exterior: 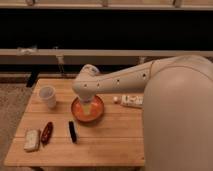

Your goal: Knock the eraser over

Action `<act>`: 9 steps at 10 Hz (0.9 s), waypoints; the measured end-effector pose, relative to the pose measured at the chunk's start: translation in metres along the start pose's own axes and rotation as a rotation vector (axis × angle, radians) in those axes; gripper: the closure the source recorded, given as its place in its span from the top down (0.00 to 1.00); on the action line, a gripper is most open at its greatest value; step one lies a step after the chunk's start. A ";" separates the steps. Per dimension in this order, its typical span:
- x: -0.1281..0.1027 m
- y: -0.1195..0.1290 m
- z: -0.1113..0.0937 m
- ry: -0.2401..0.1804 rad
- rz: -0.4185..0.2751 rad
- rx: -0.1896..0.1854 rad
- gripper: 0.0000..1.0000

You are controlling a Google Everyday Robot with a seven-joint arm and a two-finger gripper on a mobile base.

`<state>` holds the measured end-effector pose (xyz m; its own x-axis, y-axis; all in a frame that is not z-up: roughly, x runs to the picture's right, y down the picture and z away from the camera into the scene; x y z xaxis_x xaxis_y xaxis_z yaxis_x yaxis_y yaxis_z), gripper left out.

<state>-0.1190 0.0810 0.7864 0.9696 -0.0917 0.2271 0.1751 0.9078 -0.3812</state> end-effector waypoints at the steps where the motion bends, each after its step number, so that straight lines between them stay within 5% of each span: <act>1: -0.014 0.008 -0.005 -0.022 -0.013 0.006 0.80; 9: -0.058 0.038 0.003 -0.085 -0.058 -0.005 0.80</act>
<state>-0.1687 0.1221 0.7610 0.9397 -0.1087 0.3244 0.2317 0.8997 -0.3698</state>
